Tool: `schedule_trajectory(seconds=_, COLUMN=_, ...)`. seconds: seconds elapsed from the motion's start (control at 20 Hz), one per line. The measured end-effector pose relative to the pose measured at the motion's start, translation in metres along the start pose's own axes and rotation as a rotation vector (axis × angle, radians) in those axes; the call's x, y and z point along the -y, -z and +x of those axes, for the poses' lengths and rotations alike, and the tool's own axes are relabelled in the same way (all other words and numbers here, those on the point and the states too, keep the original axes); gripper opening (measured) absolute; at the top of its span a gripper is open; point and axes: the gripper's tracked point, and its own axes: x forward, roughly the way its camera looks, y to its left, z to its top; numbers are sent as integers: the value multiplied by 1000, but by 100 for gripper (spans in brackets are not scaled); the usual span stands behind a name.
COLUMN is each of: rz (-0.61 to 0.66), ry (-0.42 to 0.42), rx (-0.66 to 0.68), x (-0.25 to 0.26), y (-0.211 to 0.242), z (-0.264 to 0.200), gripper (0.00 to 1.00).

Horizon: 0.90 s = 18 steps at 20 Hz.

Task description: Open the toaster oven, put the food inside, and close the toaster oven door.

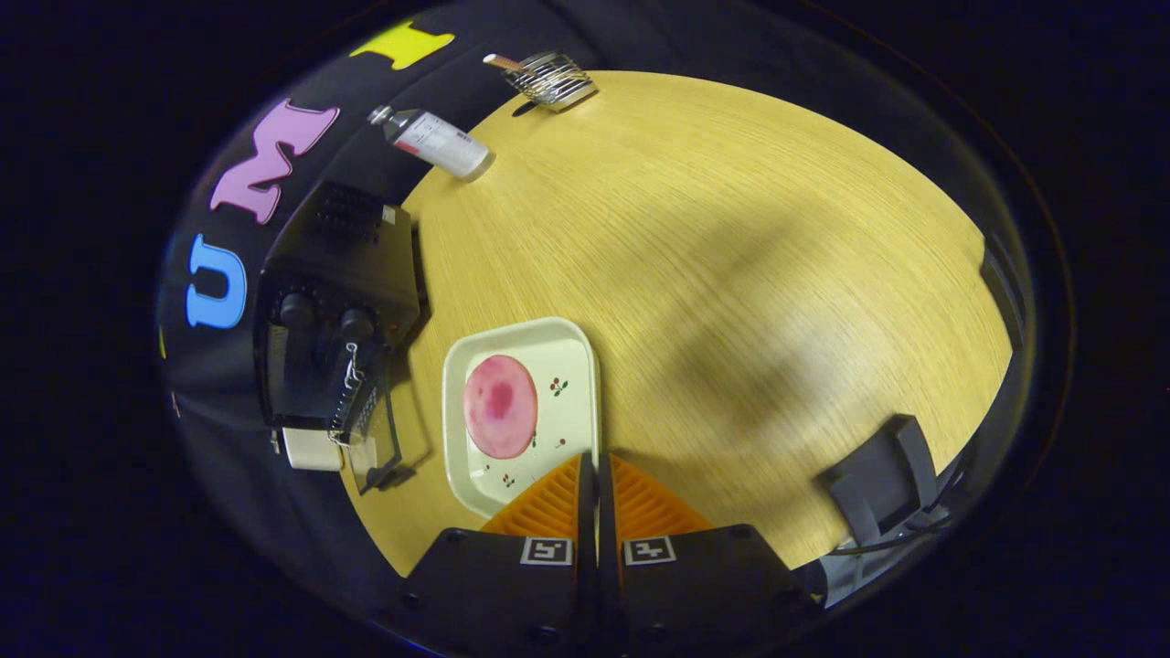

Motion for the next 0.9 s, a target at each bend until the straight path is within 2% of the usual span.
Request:
schedule_trajectory(seconds=0.3, rz=240, ry=-83, rx=74, x=-4, y=13, z=-18, gripper=6)
schedule_trajectory(seconds=0.55, rz=392, ry=-164, rx=115, x=-12, y=25, z=-40, gripper=6)
schedule_trajectory(seconds=0.9, rz=429, ry=-302, rx=156, x=-68, y=34, z=-67, gripper=6)
